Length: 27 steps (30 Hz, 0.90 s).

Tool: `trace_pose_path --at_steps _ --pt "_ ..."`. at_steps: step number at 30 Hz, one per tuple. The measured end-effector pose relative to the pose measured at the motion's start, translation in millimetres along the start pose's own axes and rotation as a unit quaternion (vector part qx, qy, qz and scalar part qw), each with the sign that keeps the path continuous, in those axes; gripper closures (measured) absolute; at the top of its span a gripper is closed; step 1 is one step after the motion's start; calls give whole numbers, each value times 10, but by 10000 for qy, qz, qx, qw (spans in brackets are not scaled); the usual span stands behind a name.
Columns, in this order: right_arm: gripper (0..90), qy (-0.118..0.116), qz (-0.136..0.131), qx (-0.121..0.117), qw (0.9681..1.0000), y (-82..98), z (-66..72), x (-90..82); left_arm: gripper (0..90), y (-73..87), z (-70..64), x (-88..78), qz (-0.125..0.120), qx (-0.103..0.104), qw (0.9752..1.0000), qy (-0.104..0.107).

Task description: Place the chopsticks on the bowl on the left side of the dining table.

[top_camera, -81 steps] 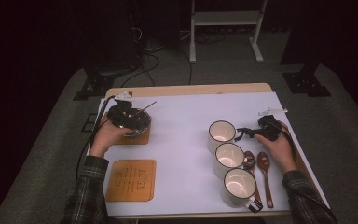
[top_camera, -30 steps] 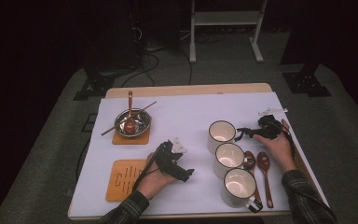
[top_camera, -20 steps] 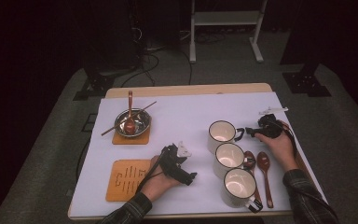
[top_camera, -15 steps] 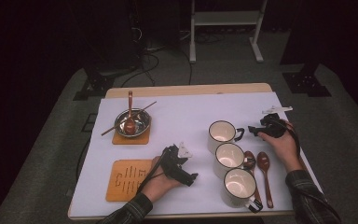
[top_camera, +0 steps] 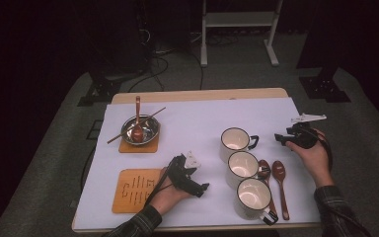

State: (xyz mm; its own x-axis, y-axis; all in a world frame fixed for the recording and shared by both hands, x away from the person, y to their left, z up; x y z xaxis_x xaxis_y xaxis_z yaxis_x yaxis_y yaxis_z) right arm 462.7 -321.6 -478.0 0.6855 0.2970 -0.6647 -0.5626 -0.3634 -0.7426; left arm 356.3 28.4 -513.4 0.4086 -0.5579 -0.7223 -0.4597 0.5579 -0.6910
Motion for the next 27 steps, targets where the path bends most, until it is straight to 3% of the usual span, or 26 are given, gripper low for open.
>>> trace_pose_path --at_steps 14,27 --pt "446 185 154 146 9996 268 -156 -159 0 0 -1 0 -4 -9 10000 -2" --pt "478 243 313 188 9990 469 -186 -243 0 1 0 0 4 0 10000 -3"
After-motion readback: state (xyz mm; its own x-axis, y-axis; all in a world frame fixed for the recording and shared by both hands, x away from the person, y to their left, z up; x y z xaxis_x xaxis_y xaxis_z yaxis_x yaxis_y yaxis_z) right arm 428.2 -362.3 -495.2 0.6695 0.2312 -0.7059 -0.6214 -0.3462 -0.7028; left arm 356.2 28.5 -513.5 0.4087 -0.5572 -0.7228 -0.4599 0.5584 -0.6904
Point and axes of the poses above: each handheld gripper's, and its own axes: x roughly forward along the jaws, y roughly out of its underside, z roughly to its left, the point moved 7 cm from there along x, roughly forward along the jaws, and after that the axes turned 5 degrees about -x, right-handed, at the moved point
